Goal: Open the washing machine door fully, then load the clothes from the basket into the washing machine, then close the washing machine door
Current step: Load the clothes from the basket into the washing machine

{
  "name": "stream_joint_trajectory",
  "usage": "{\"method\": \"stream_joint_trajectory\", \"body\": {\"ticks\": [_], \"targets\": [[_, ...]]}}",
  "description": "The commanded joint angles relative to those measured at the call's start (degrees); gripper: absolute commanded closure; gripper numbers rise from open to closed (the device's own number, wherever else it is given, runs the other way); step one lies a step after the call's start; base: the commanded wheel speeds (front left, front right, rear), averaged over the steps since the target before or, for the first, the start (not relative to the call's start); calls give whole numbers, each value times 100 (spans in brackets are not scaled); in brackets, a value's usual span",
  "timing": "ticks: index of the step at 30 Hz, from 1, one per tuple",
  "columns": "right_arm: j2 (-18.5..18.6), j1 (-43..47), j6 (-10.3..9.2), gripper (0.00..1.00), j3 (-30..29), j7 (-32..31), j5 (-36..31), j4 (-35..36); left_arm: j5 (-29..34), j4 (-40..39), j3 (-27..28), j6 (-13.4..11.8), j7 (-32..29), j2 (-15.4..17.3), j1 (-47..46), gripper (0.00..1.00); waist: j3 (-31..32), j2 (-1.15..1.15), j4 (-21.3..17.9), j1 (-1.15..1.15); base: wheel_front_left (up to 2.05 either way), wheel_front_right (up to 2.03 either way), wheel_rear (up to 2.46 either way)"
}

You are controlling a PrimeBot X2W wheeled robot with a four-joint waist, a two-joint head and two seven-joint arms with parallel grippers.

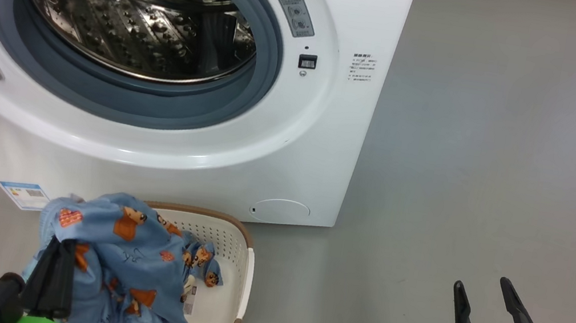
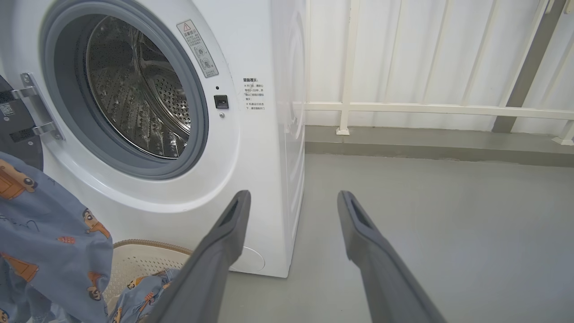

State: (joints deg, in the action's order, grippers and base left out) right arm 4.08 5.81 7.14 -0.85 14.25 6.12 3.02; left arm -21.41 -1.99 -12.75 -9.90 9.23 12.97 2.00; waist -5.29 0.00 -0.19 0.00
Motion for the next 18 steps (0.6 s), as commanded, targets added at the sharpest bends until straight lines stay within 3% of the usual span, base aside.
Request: {"method": "stream_joint_trajectory", "body": {"ticks": [1, 18], "targets": [[69, -124, 35, 0, 138, 48, -18, 161, -51, -102, 210, -48, 56, 130, -270, 100, -25, 0, -7, 0, 0, 0, 0], [121, -390, 35, 0, 178, 61, 40, 283, -365, 714, 287, 231, 151, 31, -1559, 100, -673, 0, -179, 0, 0, 0, 0]]}}
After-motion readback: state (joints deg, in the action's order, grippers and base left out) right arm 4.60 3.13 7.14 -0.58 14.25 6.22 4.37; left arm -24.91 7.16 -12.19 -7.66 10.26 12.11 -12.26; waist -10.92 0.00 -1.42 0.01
